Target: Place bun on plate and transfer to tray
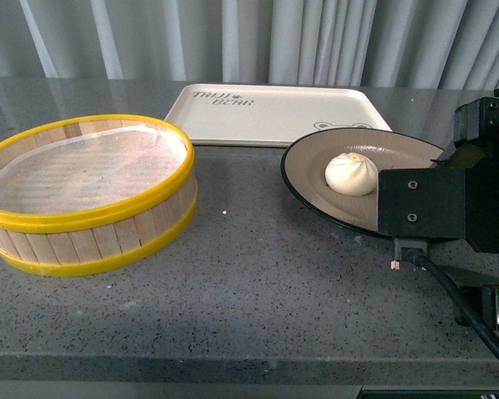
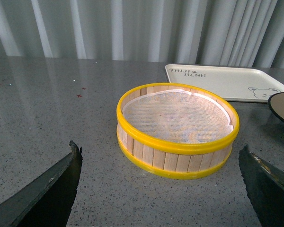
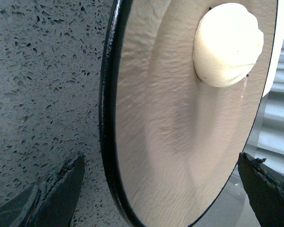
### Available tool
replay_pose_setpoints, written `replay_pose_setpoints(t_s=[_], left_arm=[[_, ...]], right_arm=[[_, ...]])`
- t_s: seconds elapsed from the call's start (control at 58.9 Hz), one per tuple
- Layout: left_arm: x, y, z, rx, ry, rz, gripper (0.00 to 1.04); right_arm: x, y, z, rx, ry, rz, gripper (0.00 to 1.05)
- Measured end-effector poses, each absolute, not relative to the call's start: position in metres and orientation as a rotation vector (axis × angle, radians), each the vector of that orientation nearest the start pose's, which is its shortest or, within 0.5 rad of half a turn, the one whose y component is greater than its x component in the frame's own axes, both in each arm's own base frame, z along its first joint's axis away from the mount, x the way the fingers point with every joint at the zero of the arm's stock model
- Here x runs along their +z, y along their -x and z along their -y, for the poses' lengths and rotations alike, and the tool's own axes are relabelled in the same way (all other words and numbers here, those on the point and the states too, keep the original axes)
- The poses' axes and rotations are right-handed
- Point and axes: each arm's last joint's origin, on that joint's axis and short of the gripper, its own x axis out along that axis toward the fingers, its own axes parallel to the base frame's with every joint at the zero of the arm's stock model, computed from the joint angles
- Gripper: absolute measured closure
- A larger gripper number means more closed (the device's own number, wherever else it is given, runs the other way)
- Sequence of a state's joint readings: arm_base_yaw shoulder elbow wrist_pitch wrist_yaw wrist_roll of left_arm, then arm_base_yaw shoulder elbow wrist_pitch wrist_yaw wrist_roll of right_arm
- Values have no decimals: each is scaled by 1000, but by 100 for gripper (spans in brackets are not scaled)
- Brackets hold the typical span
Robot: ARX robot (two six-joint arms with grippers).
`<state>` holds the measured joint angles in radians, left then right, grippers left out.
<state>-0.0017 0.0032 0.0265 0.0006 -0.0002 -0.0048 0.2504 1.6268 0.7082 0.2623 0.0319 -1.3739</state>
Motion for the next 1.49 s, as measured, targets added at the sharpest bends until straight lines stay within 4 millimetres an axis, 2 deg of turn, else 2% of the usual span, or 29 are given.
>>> replay_pose_setpoints(t_s=[0.102, 0.39, 0.577, 0.679, 0.951, 1.154, 1.239, 1.341, 1.494], left_arm=[[172, -96, 0, -1, 5, 24, 7], [172, -96, 0, -2, 5, 24, 7], [172, -96, 0, -2, 5, 24, 7], [172, -96, 0, -2, 5, 24, 7], [172, -96, 0, -1, 5, 24, 7], [172, -96, 0, -1, 5, 24, 7], [172, -96, 0, -1, 5, 24, 7], [172, -96, 0, -1, 5, 24, 7], [172, -96, 0, -1, 5, 24, 7]], right_arm=[[145, -301, -76, 646, 1411, -400, 10], [137, -306, -75, 636, 1457, -351, 56], [128, -300, -72, 625, 1511, -307, 88], [128, -296, -71, 597, 1542, -268, 100], [122, -277, -71, 539, 1584, -205, 101], [133, -269, -62, 492, 1660, -151, 101], [142, -275, -52, 458, 1702, -126, 101], [159, -294, -34, 430, 1685, -134, 101], [176, -322, -18, 420, 1641, -116, 101]])
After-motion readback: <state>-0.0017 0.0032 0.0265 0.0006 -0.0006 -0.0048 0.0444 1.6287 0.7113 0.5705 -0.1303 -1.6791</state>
